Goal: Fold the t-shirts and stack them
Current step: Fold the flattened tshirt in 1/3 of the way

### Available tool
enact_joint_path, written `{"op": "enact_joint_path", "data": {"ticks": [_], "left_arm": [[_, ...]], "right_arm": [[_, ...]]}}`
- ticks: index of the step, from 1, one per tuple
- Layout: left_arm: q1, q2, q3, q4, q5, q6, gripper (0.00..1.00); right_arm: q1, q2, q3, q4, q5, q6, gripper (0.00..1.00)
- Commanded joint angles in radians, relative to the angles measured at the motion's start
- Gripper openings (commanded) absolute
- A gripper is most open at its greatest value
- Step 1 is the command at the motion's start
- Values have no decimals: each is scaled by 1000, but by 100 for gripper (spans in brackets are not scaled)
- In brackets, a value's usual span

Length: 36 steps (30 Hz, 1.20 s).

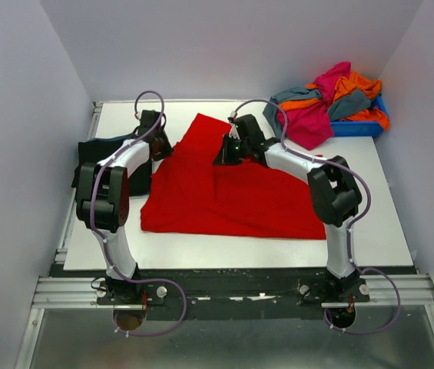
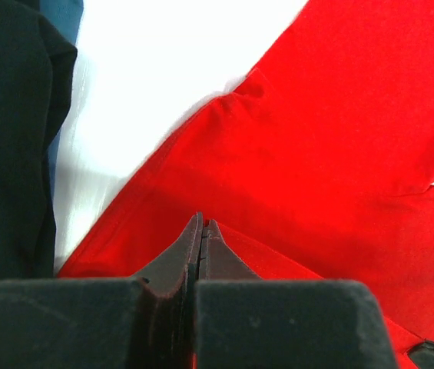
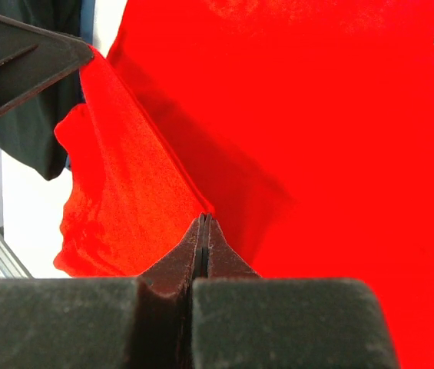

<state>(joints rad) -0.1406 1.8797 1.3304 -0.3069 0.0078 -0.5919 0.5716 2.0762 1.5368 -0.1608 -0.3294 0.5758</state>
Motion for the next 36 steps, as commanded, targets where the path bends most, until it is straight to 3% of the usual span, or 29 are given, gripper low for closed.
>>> {"op": "enact_joint_path", "data": {"ticks": [1,2,4,5,7,9,14,20,24,29,36], "left_arm": [[-4,35,29,28,-8,15,0],[-7,35,33,28,-9,17,1],[-7,26,39,29,-9,21,27],[-7,15,39,29,-9,21,39],[-11,-25,26,38,-15,18,58],[-20,-72,4,35,-29,17,63],[-76,-220,-121,48,-37,-26,62],[-166,-396,-373,92,-65,-95,57],[-182,-505,-540,170,-14,-132,56],[-185,-568,-695,216,20,-170,56],[-185,-544,-743,189,60,-246,55]], "right_arm": [[-9,39,25,-3,32,6,1],[-9,41,29,-11,29,4,5],[-9,29,29,-25,52,6,28],[-10,13,19,-25,65,1,34],[-12,-33,-13,-25,91,-10,36],[-16,-95,-65,-32,127,-16,35],[-42,-299,-254,-133,292,-10,25],[-142,-589,-525,-291,533,9,25],[-280,-729,-662,-348,570,1,27],[-337,-729,-698,-356,627,18,31],[-365,-581,-624,-381,656,52,33]]}}
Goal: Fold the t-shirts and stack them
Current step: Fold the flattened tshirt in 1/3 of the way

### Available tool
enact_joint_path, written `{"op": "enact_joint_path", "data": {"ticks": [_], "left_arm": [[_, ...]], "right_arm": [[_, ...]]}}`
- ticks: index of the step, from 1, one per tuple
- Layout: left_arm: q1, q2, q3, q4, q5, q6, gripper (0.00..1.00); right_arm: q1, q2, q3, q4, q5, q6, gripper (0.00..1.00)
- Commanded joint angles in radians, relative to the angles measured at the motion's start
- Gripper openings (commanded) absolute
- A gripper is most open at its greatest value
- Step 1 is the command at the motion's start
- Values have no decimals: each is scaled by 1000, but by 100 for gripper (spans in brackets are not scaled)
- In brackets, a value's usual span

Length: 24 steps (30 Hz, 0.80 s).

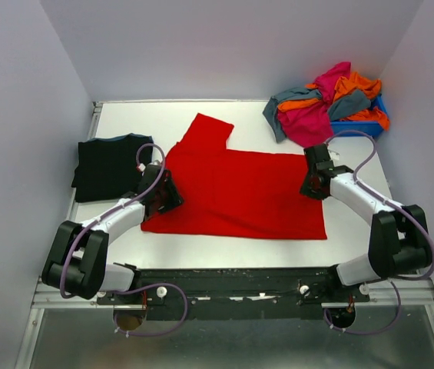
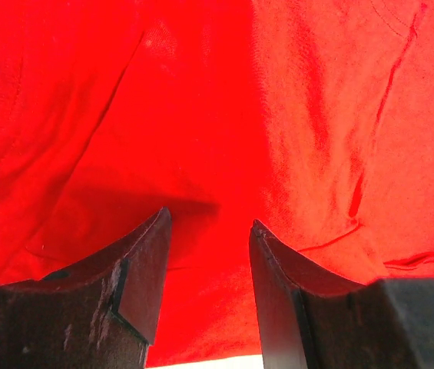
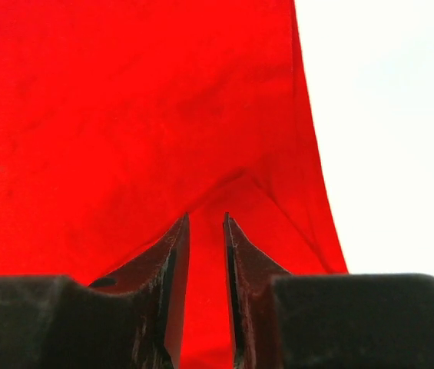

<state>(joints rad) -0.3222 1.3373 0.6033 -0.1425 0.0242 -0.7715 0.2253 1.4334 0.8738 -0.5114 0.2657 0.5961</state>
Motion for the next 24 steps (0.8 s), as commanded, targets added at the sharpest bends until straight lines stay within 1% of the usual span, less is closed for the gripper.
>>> {"op": "enact_joint_path", "data": {"ticks": [1,2,3,8,13,16,21,24], "left_arm": [[-2,-6,-28,21,42,-72,55],[-3,-9,-36,17,34,-78,55],[-2,-15,-43,9,23,-86,55],[6,-23,-54,-34,2,-103,53],[17,-18,-60,-58,-6,-114,52],[29,-17,-71,-72,-9,-117,50],[63,2,-80,-89,-7,-121,49],[67,23,-74,-95,-1,-115,48]], "right_arm": [[-21,77,40,-35,70,42,39],[-26,87,37,-42,81,50,44],[-30,93,36,-42,82,50,44],[-63,107,19,-23,80,48,44],[-67,163,42,-15,52,47,40],[-69,170,42,-12,47,51,35],[-81,131,30,-16,52,59,17],[-92,102,28,-25,63,59,11]]}}
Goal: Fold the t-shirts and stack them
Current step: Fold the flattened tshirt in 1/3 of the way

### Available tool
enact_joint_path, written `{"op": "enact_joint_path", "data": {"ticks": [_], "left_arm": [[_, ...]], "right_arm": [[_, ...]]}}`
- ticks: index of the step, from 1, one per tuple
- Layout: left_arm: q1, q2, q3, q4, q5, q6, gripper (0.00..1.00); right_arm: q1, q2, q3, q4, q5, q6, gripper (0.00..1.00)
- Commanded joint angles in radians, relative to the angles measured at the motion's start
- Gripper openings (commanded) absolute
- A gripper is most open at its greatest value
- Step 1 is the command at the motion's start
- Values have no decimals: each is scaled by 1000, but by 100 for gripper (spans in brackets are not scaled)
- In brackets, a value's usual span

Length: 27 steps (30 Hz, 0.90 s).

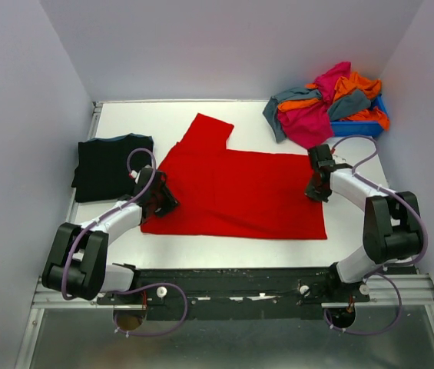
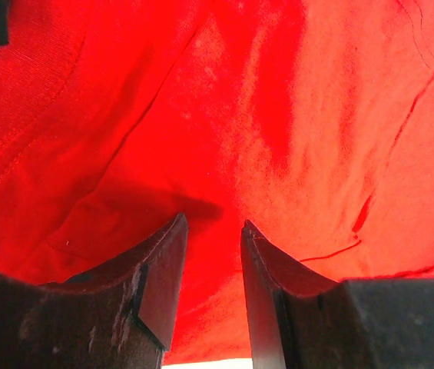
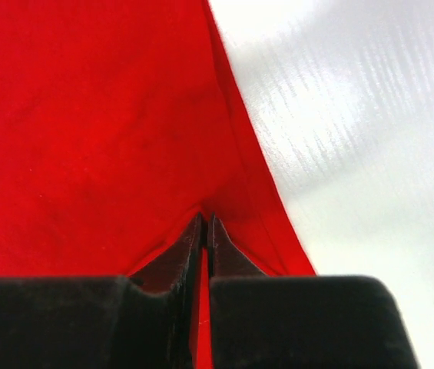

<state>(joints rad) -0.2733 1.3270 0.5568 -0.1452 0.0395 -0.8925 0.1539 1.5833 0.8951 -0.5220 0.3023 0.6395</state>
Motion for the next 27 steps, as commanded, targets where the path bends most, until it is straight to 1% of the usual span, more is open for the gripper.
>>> {"op": "enact_joint_path", "data": {"ticks": [1,2,4,19,22,23,24,25,26,27], "left_arm": [[19,41,-25,-94,-18,9,48],[19,47,-23,-97,-18,12,48],[19,55,-23,-99,-18,23,49],[29,81,-3,-156,-29,61,48],[28,77,-6,-143,-20,70,50],[29,69,-5,-139,-18,75,51],[29,60,-3,-136,-12,81,52],[29,42,-1,-134,-3,86,54],[29,20,0,-128,6,90,56],[29,-9,6,-126,11,92,57]], "right_arm": [[-22,-58,10,-22,34,19,8],[-25,-66,13,-29,40,19,4],[-36,-85,11,-39,47,22,1],[-134,-94,-18,-23,31,48,1],[-140,-85,-16,-12,14,49,2],[-140,-79,-13,-10,5,45,10],[-140,-80,-13,-4,-6,42,26],[-140,-85,-13,-1,-11,37,38],[-142,-98,-16,5,-17,31,43],[-140,-115,-16,11,-15,31,44]]}}
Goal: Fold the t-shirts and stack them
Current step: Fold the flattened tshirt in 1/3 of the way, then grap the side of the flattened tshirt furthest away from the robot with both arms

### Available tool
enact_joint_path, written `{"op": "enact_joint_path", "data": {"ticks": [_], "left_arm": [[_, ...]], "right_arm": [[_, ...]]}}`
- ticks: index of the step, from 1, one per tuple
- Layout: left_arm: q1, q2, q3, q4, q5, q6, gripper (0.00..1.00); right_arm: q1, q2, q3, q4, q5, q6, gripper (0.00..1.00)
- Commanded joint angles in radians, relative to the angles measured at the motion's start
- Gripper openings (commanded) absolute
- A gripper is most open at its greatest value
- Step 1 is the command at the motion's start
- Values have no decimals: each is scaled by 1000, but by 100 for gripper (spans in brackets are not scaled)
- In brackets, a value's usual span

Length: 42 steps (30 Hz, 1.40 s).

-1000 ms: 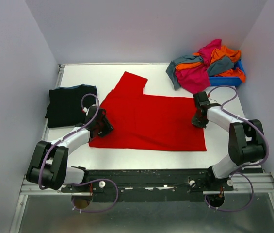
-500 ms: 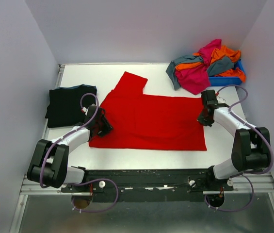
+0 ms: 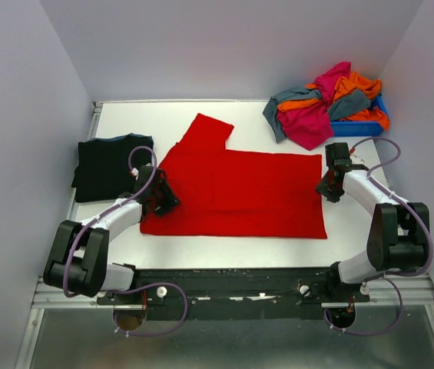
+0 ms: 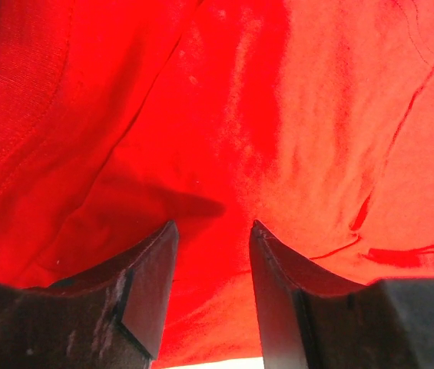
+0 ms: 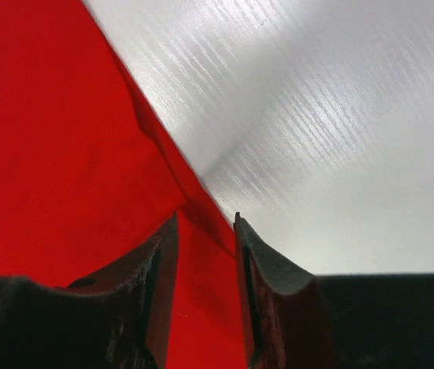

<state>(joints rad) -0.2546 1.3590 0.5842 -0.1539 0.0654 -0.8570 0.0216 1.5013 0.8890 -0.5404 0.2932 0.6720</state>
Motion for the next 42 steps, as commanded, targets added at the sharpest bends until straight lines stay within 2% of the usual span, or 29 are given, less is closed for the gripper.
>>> {"op": "enact_joint_path", "data": {"ticks": [1,6,10,14,17,20,23,26,30,37,42], "left_arm": [[9,-66,-11,-122,-13,56,59],[8,-144,103,-121,4,69,63],[8,-69,250,-93,8,79,74],[9,63,391,-46,4,98,82],[21,185,503,-4,-24,90,84],[49,360,694,-1,8,95,84],[70,556,944,-105,23,128,83],[100,719,1118,-153,60,144,83],[126,848,1261,-130,109,119,84],[132,1080,1552,-170,155,79,84],[132,1190,1664,-118,235,38,81]], "right_arm": [[-8,-47,-7,30,-2,-5,44],[-8,-87,56,62,-66,-54,39],[-8,-30,152,74,-94,-75,38],[-8,43,218,132,-109,-101,35],[-11,128,298,135,-101,-114,35],[-15,213,372,137,-97,-137,35],[-43,287,432,131,-109,-155,35],[-61,355,481,123,-127,-161,34],[-75,436,559,79,-115,-163,33],[-87,551,674,23,-190,-164,33],[-89,576,694,-3,-213,-167,34]]}}
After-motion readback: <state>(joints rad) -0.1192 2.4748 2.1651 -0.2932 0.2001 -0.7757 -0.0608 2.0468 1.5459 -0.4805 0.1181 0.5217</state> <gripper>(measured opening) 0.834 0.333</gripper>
